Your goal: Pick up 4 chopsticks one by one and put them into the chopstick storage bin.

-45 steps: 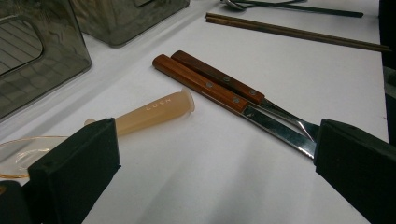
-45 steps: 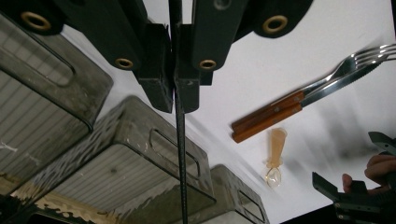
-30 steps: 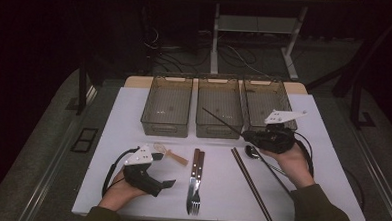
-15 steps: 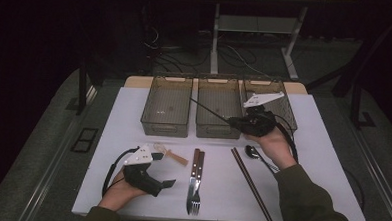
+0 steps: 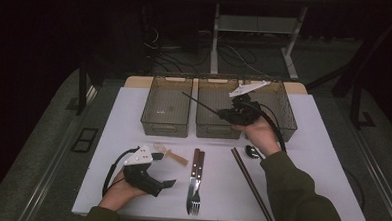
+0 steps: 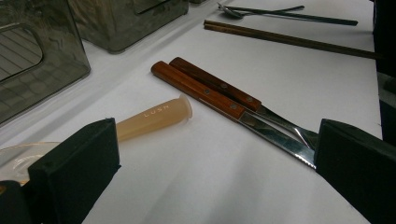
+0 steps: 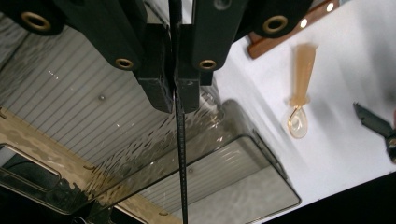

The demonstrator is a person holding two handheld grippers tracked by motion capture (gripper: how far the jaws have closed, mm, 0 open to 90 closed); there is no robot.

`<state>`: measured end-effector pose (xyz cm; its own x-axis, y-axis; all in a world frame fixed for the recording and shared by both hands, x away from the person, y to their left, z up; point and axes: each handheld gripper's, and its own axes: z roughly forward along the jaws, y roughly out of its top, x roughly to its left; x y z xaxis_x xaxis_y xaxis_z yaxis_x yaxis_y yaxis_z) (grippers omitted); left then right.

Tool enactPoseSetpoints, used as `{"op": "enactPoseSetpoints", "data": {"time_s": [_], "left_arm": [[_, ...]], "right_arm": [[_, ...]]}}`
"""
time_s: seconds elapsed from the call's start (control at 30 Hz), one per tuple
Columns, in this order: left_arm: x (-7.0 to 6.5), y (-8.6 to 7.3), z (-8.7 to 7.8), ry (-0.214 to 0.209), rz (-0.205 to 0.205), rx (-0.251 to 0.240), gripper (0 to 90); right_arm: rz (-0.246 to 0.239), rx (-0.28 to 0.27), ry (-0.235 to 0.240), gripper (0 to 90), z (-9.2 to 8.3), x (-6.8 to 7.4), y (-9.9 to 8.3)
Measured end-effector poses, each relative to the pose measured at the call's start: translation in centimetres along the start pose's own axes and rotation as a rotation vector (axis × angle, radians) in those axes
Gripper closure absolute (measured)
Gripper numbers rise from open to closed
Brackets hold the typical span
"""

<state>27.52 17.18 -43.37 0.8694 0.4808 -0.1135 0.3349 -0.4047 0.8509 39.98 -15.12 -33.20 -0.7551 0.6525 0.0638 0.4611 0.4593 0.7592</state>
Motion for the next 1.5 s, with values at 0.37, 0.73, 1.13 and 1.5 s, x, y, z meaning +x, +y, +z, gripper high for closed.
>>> {"op": "enactPoseSetpoints", "data": {"time_s": [0.37,0.73,1.13,1.5], "left_arm": [[-0.1,0.0,0.0,-0.005,-0.01,-0.012,0.0],[-0.1,0.1,-0.1,-0.008,-0.003,-0.014,0.0],[-0.2,0.1,-0.1,-0.018,-0.003,-0.027,0.0],[-0.2,0.1,-0.1,-0.027,0.0,-0.024,0.0]], "right_arm": [[0.004,0.021,-0.004,85.9,2.7,0.4,2.3],[0.007,0.062,0.004,85.9,6.0,1.1,4.5],[0.035,0.106,-0.024,85.9,9.3,0.9,5.6],[0.054,0.12,-0.033,85.9,11.5,1.5,7.0]]}}
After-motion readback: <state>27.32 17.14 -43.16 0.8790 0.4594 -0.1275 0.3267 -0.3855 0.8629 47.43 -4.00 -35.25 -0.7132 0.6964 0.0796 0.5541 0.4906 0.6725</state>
